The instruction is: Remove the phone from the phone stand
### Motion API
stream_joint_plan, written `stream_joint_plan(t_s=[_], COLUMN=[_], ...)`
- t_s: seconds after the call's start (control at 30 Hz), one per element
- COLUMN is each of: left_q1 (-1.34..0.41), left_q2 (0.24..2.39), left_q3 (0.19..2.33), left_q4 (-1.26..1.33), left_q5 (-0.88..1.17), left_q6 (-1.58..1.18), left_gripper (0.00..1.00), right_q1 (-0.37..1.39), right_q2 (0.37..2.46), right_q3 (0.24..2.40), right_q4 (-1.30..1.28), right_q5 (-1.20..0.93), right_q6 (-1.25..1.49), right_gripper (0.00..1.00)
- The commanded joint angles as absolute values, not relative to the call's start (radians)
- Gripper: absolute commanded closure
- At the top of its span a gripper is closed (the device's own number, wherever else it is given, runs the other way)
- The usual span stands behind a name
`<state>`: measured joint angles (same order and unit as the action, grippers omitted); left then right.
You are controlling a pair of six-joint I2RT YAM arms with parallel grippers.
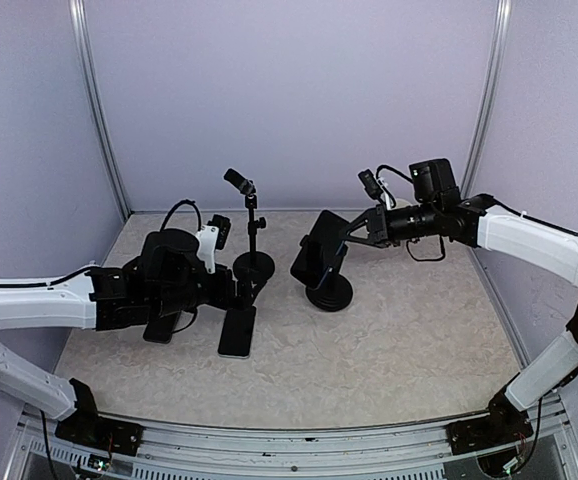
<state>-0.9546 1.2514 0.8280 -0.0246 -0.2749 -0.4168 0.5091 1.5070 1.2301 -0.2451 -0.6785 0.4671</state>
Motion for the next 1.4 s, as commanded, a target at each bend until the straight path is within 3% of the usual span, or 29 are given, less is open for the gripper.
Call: stream_joint_plan(t_s=[0.0,0.33,0.93,1.17,1.37], left_q1=[-1.001,-1.052,-1.079,-1.092,-1.096], left_q2=[1.324,1.573,1.805,1.821,1.816], left_q3=[0.865,1.007,1.174,1.189,1.161], left_q4=[0.052,0.116,0.13,0.129,0.141], left_q5=[-0.221,-0.075,-0.097,-0.154,-0.187], left_q6=[-0.408,-0.392,-0.337,-0.328,-0.336], left_gripper=[0.01,0.01,0.01,0.15,0.39], right_q1=[0.504,0.515,0.529,0.533,0.535], right_q2=[1.448,1.463,1.453,1.456,1.451], right_q3=[1.25,1.254,1.223,1.197,1.188], right_q4=[-0.195,-0.297,-0.328,-0.315,-0.304], right_q5=[-0.784,-0.796,-0.826,-0.828,-0.824], right_q6=[0.416,0.355,0.306,0.31,0.318], right_gripper=[1.0,1.0,1.0,1.0,1.0])
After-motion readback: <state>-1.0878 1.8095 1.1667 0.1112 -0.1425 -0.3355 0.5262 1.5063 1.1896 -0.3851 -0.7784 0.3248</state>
